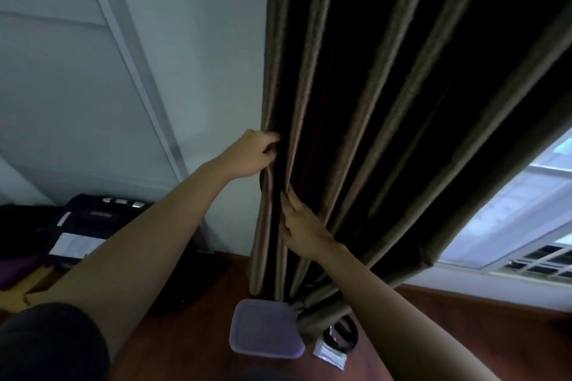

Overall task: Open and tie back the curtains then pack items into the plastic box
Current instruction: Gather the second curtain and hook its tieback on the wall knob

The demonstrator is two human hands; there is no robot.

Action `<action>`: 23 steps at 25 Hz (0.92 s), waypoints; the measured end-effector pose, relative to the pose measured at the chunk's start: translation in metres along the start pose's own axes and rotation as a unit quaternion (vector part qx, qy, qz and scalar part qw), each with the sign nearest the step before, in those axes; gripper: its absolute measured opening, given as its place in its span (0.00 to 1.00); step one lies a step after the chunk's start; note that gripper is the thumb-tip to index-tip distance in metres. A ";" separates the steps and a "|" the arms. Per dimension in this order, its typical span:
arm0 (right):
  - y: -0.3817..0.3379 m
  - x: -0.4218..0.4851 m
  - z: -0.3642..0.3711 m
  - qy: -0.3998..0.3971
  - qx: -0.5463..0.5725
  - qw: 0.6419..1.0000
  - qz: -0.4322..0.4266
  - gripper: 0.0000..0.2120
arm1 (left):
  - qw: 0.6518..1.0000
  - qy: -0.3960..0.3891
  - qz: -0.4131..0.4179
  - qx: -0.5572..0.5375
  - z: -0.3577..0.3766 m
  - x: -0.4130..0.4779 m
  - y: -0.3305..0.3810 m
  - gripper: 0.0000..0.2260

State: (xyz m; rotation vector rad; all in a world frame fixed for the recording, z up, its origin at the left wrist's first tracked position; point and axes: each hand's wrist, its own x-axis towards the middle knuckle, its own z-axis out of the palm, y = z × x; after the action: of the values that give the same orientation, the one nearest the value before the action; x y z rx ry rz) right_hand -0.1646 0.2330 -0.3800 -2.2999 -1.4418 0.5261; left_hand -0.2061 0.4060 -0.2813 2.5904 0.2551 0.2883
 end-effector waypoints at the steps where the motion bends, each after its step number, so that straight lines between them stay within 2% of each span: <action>1: 0.001 0.000 0.000 -0.004 -0.005 1.000 -0.007 0.35 | 1.000 -0.001 0.000 -0.001 0.002 0.001 0.002 0.09; 8: 0.005 0.001 -0.002 -0.003 -0.041 0.999 -0.021 0.32 | 0.999 -0.027 -0.026 -0.029 0.006 -0.001 0.023 0.02; 11: 0.006 0.001 0.000 -0.003 -0.047 0.999 -0.025 0.32 | 0.998 -0.037 -0.026 -0.033 0.010 -0.001 0.029 0.08; 13: 0.008 0.001 -0.002 -0.004 -0.052 0.998 -0.019 0.32 | 1.000 -0.008 -0.007 0.025 0.018 -0.001 0.029 0.12; 15: 0.011 -0.003 -0.005 0.002 -0.062 0.998 -0.017 0.32 | 0.998 0.032 -0.008 0.056 0.022 -0.003 0.027 0.11; 16: 0.013 -0.007 -0.004 0.030 -0.070 0.997 -0.026 0.31 | 0.997 0.046 -0.004 0.057 0.023 -0.005 0.025 0.10; 18: 0.014 -0.017 -0.003 0.175 -0.089 0.980 -0.025 0.28 | 0.996 0.064 0.009 0.056 0.022 -0.010 0.017 0.10; 20: 0.014 -0.023 -0.009 0.343 -0.065 0.936 0.034 0.26 | 0.994 0.092 0.022 0.049 0.022 -0.015 0.010 0.10; 21: 0.013 -0.023 -0.017 0.395 -0.052 0.915 0.062 0.26 | 0.993 0.106 0.033 0.047 0.023 -0.016 0.006 0.09; 23: 0.012 -0.017 -0.036 0.410 -0.043 0.907 0.087 0.28 | 0.992 0.115 0.047 0.032 0.026 -0.017 0.004 0.07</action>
State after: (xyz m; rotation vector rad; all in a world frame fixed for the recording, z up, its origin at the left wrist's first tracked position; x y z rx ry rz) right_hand -0.1446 0.2086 -0.3527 -2.2785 -0.8487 -0.4496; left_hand -0.2156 0.3859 -0.3041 2.6354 0.2272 0.6238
